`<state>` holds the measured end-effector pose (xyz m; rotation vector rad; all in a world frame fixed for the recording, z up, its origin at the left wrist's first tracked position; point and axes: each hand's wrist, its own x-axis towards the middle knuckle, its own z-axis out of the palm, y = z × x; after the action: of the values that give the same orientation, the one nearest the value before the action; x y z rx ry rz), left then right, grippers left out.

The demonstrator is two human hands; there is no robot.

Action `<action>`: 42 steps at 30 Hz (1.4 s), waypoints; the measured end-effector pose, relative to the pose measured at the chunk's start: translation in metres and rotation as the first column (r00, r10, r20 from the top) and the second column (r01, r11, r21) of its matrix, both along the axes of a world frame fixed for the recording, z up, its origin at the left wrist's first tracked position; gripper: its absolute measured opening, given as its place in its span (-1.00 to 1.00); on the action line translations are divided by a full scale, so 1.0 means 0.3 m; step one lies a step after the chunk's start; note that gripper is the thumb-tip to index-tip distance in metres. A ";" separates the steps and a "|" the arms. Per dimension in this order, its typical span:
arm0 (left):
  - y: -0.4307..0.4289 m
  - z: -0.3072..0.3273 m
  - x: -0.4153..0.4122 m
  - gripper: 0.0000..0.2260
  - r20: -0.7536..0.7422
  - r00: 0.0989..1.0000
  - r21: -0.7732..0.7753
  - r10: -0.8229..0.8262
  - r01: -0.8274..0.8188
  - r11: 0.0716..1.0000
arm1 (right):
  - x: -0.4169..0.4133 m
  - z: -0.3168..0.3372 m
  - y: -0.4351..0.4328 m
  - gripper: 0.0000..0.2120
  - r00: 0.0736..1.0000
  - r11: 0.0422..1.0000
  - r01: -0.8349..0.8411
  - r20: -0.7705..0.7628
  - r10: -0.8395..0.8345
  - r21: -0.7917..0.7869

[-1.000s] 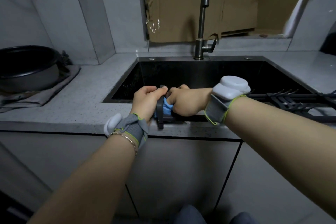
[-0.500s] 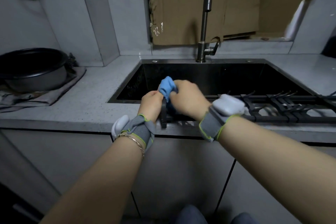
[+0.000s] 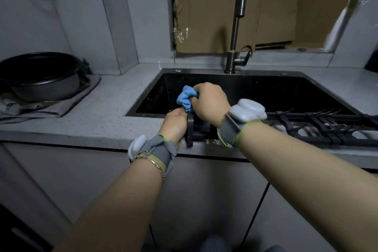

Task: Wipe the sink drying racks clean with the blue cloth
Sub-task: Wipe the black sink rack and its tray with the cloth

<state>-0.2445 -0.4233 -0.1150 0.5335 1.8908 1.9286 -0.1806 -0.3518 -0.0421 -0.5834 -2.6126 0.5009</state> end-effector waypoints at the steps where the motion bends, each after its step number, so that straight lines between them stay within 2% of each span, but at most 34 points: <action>1: 0.006 -0.012 -0.010 -0.75 0.030 1.000 0.028 0.005 -0.006 1.000 | -0.029 0.004 0.011 -0.89 0.999 1.000 0.025 0.034 -0.025 -0.009; 5: -0.030 0.036 0.049 -0.62 0.107 0.994 0.188 0.016 -0.036 0.982 | -0.090 0.009 0.028 -0.77 0.995 0.989 0.057 0.089 -0.045 -0.135; 8: -0.037 0.012 0.054 -0.63 -0.055 0.998 0.186 -0.022 0.031 0.982 | -0.072 -0.004 0.028 -0.69 1.000 0.980 0.017 0.008 -0.016 -0.196; 10: -0.029 -0.001 0.053 -0.63 -0.175 0.985 0.127 -0.001 0.023 0.992 | -0.043 -0.007 0.027 -0.63 0.998 0.971 -0.046 -0.056 0.033 -0.236; 12: -0.029 0.004 0.058 -0.71 -0.229 0.973 0.059 0.008 0.005 0.998 | -0.013 -0.003 0.019 -0.61 0.997 0.980 -0.071 -0.031 0.066 -0.184; 14: -0.034 0.018 0.070 -0.80 -0.264 0.965 0.026 0.014 -0.008 1.000 | 0.019 -0.001 0.011 -0.65 0.997 0.988 -0.072 -0.009 0.072 -0.138; 19: -0.039 0.029 0.080 -0.63 -0.274 0.960 0.000 0.057 -0.059 0.998 | 0.096 -0.011 -0.024 -0.83 0.990 0.974 -0.139 -0.032 0.135 -0.181; 22: -0.036 0.026 0.086 -0.61 -0.282 0.957 0.013 0.061 -0.060 0.998 | 0.116 -0.007 -0.014 -0.81 0.985 0.930 -0.171 -0.064 0.158 -0.325; 24: -0.035 0.026 0.075 -0.57 -0.294 0.954 0.005 0.055 -0.055 0.998 | 0.133 0.001 0.010 -0.82 0.981 0.891 -0.167 -0.165 0.105 -0.423; 27: -0.033 0.042 0.066 -0.29 -0.161 0.985 0.053 0.059 -0.051 0.997 | 0.166 0.035 0.053 -0.75 0.940 0.786 -0.183 -0.339 -0.035 -0.590; 28: -0.030 0.041 0.050 -0.31 -0.138 0.984 0.077 0.111 -0.101 0.992 | 0.171 0.042 0.066 -0.73 0.933 0.747 -0.204 -0.358 -0.048 -0.632; 31: -0.009 0.143 0.052 -0.71 -0.234 0.919 0.120 0.318 -0.297 0.947 | 0.186 0.093 0.108 -0.65 0.933 0.630 -0.268 -0.360 -0.019 -0.729; 33: 0.029 0.233 0.055 -0.80 -0.275 0.900 0.174 0.337 -0.298 0.938 | 0.182 0.132 0.129 -0.63 0.933 0.575 -0.296 -0.361 0.000 -0.763; 35: 0.084 0.298 0.052 -0.78 -0.234 0.936 0.160 0.261 -0.228 0.960 | 0.174 0.161 0.138 -0.61 0.923 0.549 -0.327 -0.383 0.013 -0.769; 36: 0.118 0.326 0.039 -0.71 -0.181 0.968 0.132 0.174 -0.151 0.980 | 0.164 0.184 0.149 -0.61 0.915 0.541 -0.349 -0.404 0.017 -0.765; 38: 0.157 0.384 0.051 -0.53 0.028 0.992 0.103 -0.121 0.118 0.988 | 0.137 0.222 0.182 -0.62 0.887 0.552 -0.387 -0.462 0.004 -0.738; 40: 0.172 0.415 0.052 -0.39 0.199 0.901 0.055 -0.385 0.382 0.923 | 0.117 0.245 0.221 -0.63 0.845 0.669 -0.386 -0.534 -0.018 -0.634; 42: 0.212 0.453 0.038 -0.32 0.275 0.816 -0.008 -0.508 0.531 0.848 | 0.103 0.281 0.288 -0.65 0.815 0.858 -0.319 -0.579 0.031 -0.403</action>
<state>-0.2331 -0.3598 0.0210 0.6518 1.4540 1.4678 -0.1498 -0.2655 0.0423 -0.2612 -1.9751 1.2170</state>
